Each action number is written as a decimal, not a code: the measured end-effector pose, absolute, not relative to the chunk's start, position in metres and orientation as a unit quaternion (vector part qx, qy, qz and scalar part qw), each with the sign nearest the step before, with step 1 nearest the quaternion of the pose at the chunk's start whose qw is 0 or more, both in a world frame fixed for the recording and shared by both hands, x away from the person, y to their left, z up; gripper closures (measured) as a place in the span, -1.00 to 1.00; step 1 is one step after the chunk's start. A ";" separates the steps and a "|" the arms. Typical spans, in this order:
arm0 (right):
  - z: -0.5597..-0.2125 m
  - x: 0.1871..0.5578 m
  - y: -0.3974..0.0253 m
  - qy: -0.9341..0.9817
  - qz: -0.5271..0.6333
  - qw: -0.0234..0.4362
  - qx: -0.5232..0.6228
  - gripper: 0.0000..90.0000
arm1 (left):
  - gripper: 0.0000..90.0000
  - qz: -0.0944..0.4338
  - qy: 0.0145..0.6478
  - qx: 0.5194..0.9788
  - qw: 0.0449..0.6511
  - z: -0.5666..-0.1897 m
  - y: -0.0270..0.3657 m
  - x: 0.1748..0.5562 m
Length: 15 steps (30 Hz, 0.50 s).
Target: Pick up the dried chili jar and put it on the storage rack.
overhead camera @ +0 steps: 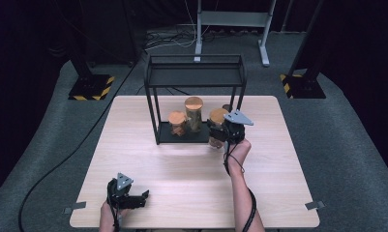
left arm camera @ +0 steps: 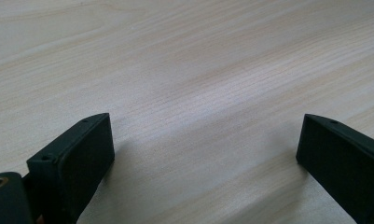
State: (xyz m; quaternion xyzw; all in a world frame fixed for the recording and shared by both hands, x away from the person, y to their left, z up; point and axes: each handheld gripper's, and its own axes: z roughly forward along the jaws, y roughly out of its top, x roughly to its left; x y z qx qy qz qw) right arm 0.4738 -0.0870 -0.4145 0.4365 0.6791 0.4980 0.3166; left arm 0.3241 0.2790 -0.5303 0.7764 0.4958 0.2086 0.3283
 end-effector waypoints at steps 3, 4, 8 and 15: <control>-0.415 0.475 -0.086 0.679 0.497 0.319 0.435 -0.45 | -0.93 0.209 0.496 0.776 0.329 -0.530 0.279 0.324; -0.415 0.476 -0.086 0.679 0.498 0.319 0.435 -0.45 | -0.93 0.209 0.496 0.776 0.329 -0.530 0.279 0.324; -0.417 0.478 -0.084 0.679 0.498 0.321 0.434 -0.45 | -0.93 0.209 0.496 0.776 0.329 -0.530 0.279 0.324; -0.420 0.483 -0.082 0.677 0.496 0.318 0.440 -0.45 | -0.93 0.208 0.495 0.777 0.329 -0.530 0.279 0.324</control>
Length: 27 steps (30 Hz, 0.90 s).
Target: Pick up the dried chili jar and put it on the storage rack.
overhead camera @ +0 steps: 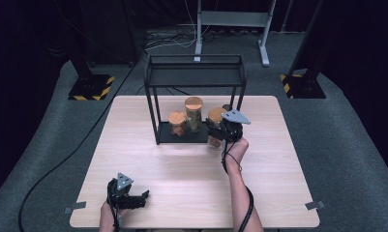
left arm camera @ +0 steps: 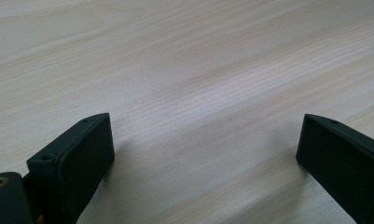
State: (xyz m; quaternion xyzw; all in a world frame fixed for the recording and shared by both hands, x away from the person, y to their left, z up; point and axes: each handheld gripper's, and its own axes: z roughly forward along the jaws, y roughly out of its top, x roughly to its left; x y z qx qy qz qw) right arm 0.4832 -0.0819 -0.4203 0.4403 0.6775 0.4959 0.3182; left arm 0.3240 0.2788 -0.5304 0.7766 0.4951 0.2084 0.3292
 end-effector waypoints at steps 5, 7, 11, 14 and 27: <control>-0.422 0.486 -0.080 0.679 0.494 0.318 0.441 -0.45 | -0.92 0.208 0.495 0.777 0.329 -0.530 0.279 0.324; -0.423 0.488 -0.079 0.680 0.493 0.317 0.441 -0.45 | -0.93 0.208 0.495 0.777 0.329 -0.530 0.279 0.324; -0.426 0.491 -0.077 0.681 0.491 0.318 0.441 -0.45 | -0.93 0.208 0.494 0.777 0.329 -0.530 0.279 0.324; -0.427 0.494 -0.076 0.680 0.490 0.319 0.443 -0.45 | -0.93 0.208 0.494 0.777 0.329 -0.530 0.279 0.324; -0.430 0.502 -0.070 0.681 0.489 0.316 0.445 -0.45 | -0.92 0.207 0.493 0.779 0.329 -0.530 0.279 0.324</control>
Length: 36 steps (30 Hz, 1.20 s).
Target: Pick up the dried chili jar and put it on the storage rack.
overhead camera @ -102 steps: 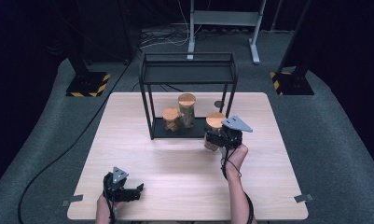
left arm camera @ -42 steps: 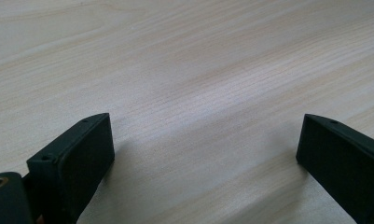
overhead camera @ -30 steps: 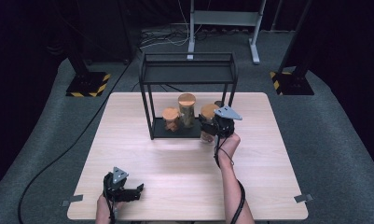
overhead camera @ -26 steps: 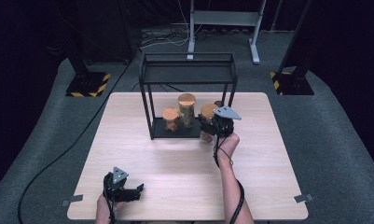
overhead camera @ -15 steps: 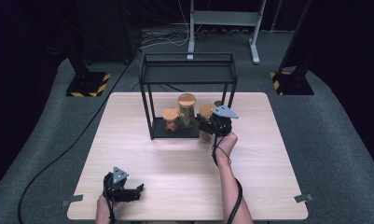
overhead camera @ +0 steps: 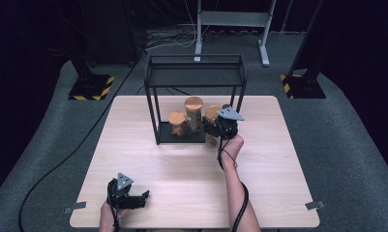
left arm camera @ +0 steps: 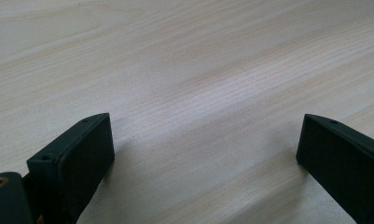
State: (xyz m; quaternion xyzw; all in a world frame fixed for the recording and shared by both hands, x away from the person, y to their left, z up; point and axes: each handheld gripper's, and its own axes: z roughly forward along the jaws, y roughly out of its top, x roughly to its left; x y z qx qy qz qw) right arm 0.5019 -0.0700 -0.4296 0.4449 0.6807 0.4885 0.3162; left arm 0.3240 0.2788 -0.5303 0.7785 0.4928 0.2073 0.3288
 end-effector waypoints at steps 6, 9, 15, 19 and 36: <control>-0.430 0.506 -0.068 0.681 0.488 0.314 0.446 -0.45 | -0.93 0.207 0.492 0.779 0.329 -0.530 0.279 0.324; -0.431 0.508 -0.066 0.681 0.486 0.315 0.447 -0.45 | -0.93 0.207 0.492 0.779 0.329 -0.530 0.279 0.324; -0.434 0.515 -0.064 0.678 0.486 0.313 0.453 -0.45 | -0.93 0.207 0.492 0.779 0.329 -0.530 0.279 0.324; -0.436 0.517 -0.064 0.675 0.488 0.315 0.455 -0.45 | -0.93 0.207 0.491 0.779 0.329 -0.530 0.279 0.324; -0.439 0.522 -0.056 0.667 0.489 0.327 0.458 -0.45 | -0.93 0.207 0.491 0.780 0.330 -0.530 0.279 0.324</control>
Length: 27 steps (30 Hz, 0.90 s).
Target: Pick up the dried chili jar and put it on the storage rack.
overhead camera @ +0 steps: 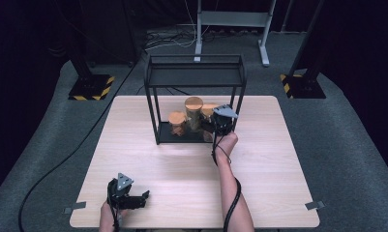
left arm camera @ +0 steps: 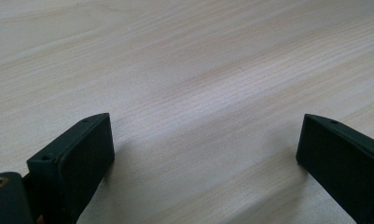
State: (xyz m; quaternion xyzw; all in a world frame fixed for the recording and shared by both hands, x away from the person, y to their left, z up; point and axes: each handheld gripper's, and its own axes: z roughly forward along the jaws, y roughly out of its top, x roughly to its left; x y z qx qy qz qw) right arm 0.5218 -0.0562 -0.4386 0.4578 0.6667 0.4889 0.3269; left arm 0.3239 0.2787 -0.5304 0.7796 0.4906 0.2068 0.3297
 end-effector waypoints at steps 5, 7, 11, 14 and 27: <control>-0.438 0.523 -0.055 0.668 0.487 0.327 0.458 -0.46 | -0.92 0.207 0.491 0.780 0.330 -0.530 0.279 0.324; -0.439 0.523 -0.055 0.668 0.488 0.327 0.457 -0.45 | -0.93 0.207 0.491 0.780 0.330 -0.530 0.279 0.324; -0.438 0.524 -0.055 0.671 0.486 0.324 0.456 -0.45 | -0.93 0.207 0.491 0.779 0.330 -0.530 0.279 0.324; -0.437 0.525 -0.055 0.672 0.485 0.324 0.458 -0.45 | -0.92 0.207 0.491 0.779 0.330 -0.530 0.279 0.324; -0.438 0.525 -0.055 0.674 0.485 0.322 0.455 -0.46 | -0.92 0.207 0.491 0.780 0.330 -0.530 0.279 0.324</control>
